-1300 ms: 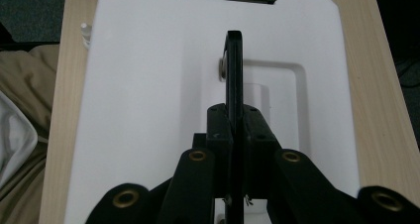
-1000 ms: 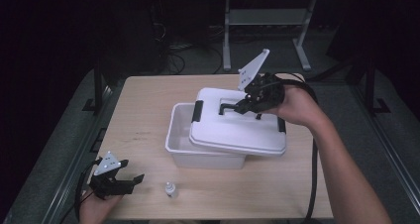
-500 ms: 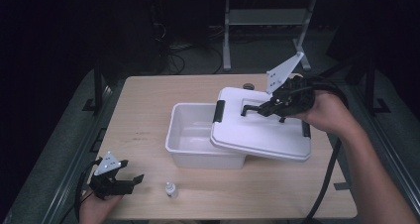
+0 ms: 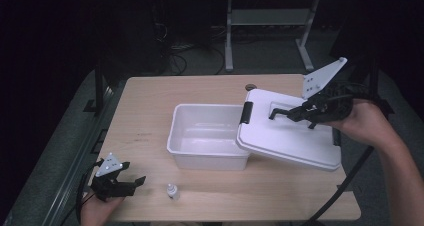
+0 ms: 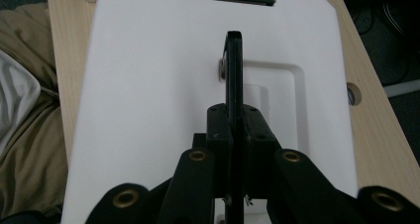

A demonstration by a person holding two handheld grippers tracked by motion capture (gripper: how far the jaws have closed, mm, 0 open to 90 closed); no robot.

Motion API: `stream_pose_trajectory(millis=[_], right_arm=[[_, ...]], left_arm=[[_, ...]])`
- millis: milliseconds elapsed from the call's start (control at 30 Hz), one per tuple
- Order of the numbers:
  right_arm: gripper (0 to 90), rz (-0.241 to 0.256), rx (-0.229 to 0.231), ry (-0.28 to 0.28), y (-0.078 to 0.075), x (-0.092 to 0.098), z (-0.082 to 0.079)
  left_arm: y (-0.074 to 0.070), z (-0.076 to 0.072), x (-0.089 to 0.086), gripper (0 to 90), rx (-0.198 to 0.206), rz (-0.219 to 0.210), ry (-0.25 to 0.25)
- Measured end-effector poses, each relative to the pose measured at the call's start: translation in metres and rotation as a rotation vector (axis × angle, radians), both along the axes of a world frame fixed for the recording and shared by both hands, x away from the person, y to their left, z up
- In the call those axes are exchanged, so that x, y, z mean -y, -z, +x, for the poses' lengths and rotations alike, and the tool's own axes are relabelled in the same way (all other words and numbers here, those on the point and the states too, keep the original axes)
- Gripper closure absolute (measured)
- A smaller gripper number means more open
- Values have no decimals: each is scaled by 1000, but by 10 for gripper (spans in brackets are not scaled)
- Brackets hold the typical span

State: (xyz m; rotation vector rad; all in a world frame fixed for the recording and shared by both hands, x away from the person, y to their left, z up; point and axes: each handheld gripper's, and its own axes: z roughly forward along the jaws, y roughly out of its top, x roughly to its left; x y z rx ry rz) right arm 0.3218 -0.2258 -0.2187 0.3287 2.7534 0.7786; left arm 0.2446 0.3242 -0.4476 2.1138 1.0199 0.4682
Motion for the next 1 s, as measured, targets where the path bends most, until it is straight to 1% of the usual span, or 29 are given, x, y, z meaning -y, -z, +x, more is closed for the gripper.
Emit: stream_pose_trajectory(millis=[100,133,167,300,333,367,433,467,533,600,767,900,933,967,1000], right_arm=[[840,2,-2,15,2,9,-3],[840,2,-2,15,2,9,-3],[840,0,-4,21,3,15,-5],[839,1,-9,52,6,27,-9],[839,1,-9,52,6,27,-9],[839,-3,-12,63,8,33,-11],[839,-2,-12,66,9,35,-12],[839,3,-13,74,11,40,-13],[839,10,-14,78,14,44,-14],[840,21,-16,78,19,48,-16],[839,11,-42,96,38,59,-17],[839,27,-57,113,54,67,-18],[839,27,-57,113,54,67,-18],[839,22,-63,117,63,71,-17],[839,22,-63,117,63,71,-17]], left_arm=[[0,0,0,189,1,0,0],[0,0,0,189,1,0,0],[0,0,0,189,-1,0,-1],[0,0,0,189,-1,-4,0],[0,0,0,188,-1,-4,0],[0,0,-1,189,-2,-8,-2],[-1,0,-1,188,0,-7,-2],[-1,0,-1,188,0,-6,-3],[0,0,-1,189,-2,-7,-2],[1,0,0,188,-6,-2,0],[1,0,0,189,-11,-1,0],[1,0,1,188,-10,2,-2],[1,0,1,188,-10,2,-2],[1,0,0,188,-9,5,-1],[1,0,0,188,-9,5,-1]])
